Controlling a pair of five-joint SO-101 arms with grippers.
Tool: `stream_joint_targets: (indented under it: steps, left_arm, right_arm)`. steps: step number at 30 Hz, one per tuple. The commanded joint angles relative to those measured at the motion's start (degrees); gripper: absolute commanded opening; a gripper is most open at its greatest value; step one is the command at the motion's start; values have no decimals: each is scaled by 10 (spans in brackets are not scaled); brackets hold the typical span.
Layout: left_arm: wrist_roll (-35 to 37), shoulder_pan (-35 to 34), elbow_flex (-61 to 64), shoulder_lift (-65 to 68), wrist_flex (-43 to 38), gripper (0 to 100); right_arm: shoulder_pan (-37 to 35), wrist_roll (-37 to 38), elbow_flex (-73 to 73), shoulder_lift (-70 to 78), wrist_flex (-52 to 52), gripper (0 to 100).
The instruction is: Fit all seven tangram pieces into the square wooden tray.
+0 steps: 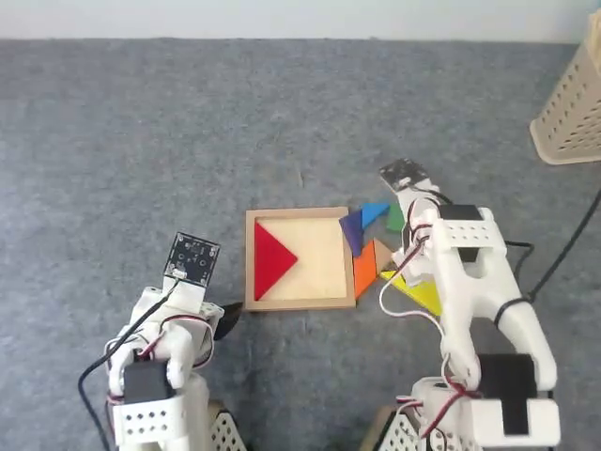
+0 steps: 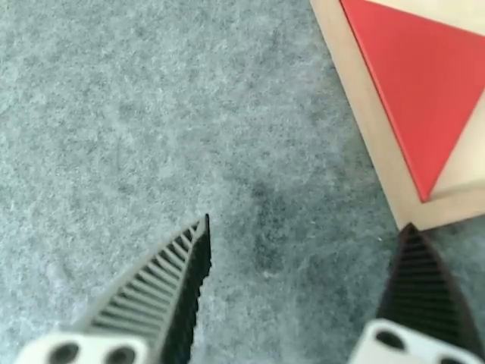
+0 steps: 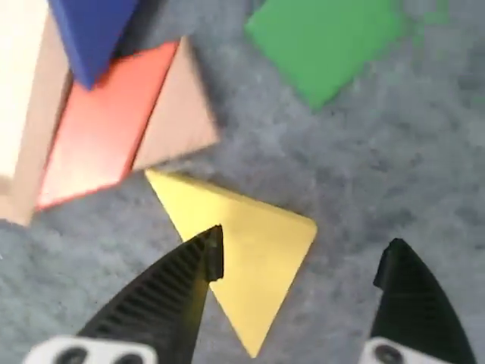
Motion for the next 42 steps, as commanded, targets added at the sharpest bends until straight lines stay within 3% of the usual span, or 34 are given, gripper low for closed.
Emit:
stream_joint_targets:
  steps: [1, 42]
  left_arm:
    - [-3, 3, -3, -8, 0, 353]
    - [-3, 3, -3, -8, 0, 353]
  right_arm:
    - [6, -27, 8, -38, -7, 318]
    - [2, -26, 52, -36, -36, 318]
